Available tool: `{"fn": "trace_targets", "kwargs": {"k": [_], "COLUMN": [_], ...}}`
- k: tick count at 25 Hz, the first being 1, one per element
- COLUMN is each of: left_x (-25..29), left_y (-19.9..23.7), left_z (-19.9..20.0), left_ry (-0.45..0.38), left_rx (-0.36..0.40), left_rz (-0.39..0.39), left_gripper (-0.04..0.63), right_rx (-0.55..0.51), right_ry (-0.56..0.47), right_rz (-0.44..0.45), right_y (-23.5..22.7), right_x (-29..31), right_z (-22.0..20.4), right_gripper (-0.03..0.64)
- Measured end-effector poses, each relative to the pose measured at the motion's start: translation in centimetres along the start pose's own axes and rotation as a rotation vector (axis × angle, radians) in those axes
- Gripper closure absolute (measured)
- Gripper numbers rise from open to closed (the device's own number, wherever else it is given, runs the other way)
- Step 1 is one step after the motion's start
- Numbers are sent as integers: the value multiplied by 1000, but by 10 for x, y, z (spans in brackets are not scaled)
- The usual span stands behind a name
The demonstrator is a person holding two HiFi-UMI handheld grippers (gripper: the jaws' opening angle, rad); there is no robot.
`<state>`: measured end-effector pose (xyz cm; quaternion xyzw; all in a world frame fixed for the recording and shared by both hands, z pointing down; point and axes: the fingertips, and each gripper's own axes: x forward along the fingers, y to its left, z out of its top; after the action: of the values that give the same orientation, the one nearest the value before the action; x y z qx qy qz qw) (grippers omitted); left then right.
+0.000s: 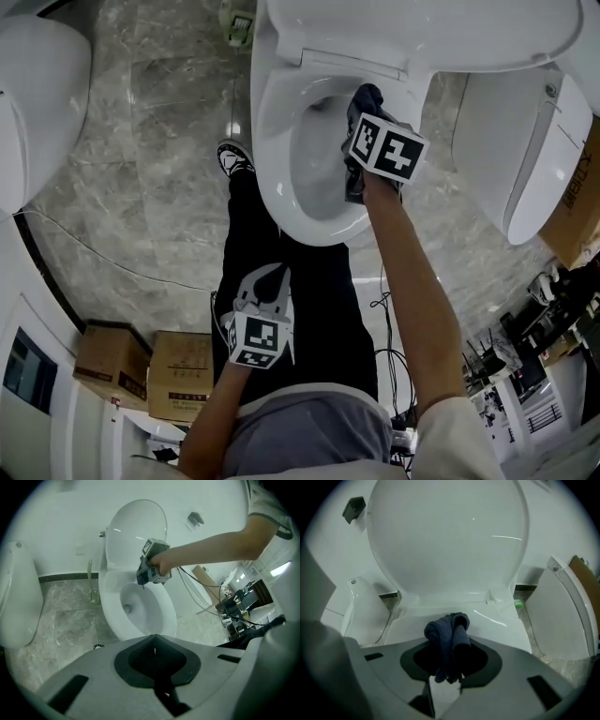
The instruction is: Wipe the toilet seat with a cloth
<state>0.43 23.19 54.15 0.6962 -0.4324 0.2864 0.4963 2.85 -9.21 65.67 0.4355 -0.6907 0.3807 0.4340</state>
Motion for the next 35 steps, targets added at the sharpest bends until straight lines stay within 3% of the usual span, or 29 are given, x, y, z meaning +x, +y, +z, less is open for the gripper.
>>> {"fn": "trace_targets", "kwargs": {"k": [7, 13, 23, 35], "left_x": [-8, -16, -32, -46], "left_y": [16, 32, 67, 95], "left_z": [-1, -4, -1, -18], "left_ry": [-22, -49, -107, -131], "left_rx": [-53, -117, -197, -287], "left_rz": [9, 15, 45, 82], "left_gripper": [584, 584, 584, 584], "right_rx": [54, -37, -373, -669], "right_ry": [3, 0, 4, 2], "right_rz": [-88, -104, -69, -84], "right_y": [-5, 13, 80, 111], "right_x": [14, 18, 25, 20], "right_z": [11, 7, -6, -21], "right_gripper": [511, 511, 511, 511]}}
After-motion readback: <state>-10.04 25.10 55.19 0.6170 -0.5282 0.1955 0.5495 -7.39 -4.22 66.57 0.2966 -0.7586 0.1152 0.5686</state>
